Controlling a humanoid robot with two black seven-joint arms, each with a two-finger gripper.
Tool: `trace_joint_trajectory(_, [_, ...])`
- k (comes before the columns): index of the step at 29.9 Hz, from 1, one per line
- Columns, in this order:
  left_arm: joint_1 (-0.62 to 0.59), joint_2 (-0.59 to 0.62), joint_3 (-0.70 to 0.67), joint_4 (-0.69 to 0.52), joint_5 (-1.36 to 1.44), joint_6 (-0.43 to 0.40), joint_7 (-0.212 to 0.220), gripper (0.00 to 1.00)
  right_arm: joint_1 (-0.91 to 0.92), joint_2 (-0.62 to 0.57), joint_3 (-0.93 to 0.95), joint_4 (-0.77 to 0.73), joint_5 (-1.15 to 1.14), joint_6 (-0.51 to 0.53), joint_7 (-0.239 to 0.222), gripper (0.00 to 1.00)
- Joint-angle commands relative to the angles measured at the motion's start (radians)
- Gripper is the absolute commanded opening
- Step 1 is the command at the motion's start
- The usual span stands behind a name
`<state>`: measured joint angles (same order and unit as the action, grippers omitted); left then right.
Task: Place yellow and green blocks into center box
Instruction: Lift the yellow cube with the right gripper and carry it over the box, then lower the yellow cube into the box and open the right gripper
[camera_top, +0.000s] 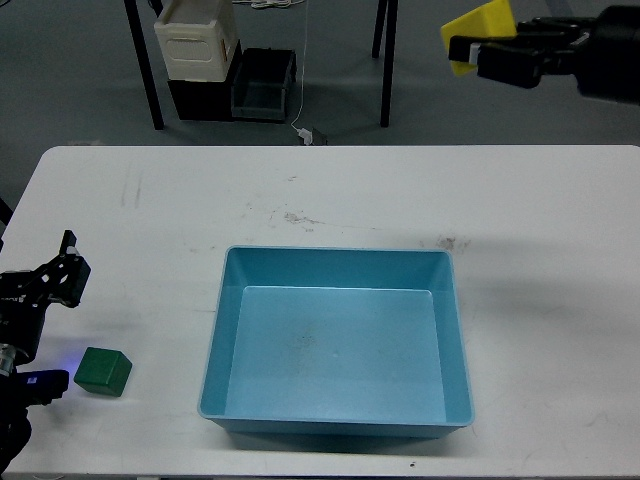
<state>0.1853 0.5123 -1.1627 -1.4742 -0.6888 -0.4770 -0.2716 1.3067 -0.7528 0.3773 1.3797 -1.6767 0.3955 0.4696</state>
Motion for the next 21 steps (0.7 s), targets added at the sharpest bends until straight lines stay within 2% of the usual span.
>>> trace_joint_trajectory(1, [0.000,0.000,0.000,0.000,0.000,0.000,0.000,1.00,0.072,0.065,-0.122,0.070,-0.093,0.000,0.019,0.00])
trace_joint_trajectory(4, [0.000,-0.001,0.000,0.000,0.000,0.000,0.000,1.00,0.114,0.153,-0.201,0.074,-0.155,0.014,0.019,0.00])
trace_joint_trajectory(8, [-0.003,0.000,-0.005,0.000,0.000,0.000,-0.001,1.00,0.160,0.230,-0.290,0.079,-0.212,0.093,0.019,0.00])
trace_joint_trajectory(19, [-0.003,0.000,-0.028,0.000,0.000,0.000,-0.001,1.00,0.164,0.519,-0.540,0.004,-0.311,0.093,0.019,0.00])
trace_joint_trajectory(21, [-0.003,0.000,-0.031,0.000,0.000,0.000,-0.001,1.00,0.164,0.536,-0.566,0.001,-0.314,0.093,0.019,0.00])
